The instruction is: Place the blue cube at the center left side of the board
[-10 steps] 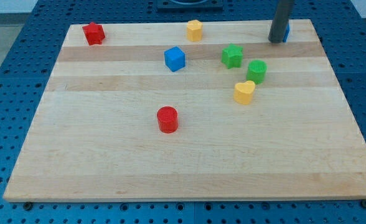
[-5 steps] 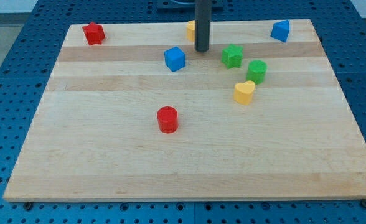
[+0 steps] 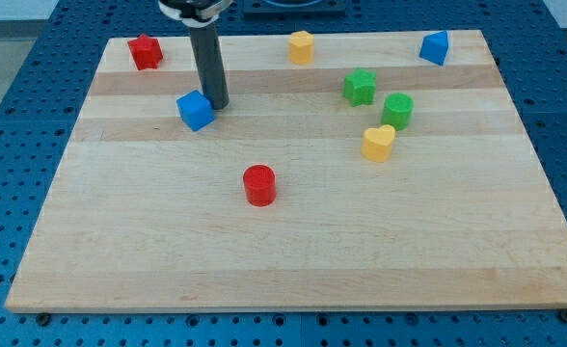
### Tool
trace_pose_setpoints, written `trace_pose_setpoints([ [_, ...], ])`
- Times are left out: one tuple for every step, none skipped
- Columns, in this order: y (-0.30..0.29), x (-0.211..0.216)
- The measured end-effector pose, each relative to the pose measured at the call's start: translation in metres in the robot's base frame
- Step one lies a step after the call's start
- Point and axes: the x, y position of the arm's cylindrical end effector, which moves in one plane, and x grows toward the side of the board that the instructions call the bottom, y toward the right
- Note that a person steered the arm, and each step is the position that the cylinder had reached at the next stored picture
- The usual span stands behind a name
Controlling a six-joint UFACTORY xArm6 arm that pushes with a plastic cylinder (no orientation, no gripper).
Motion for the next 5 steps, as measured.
trace_pose_setpoints([
  [-0.016,0.013],
  [-0.04,0.016],
  [-0.047,0.021],
  [-0.047,0.033],
  [-0.047,0.042],
])
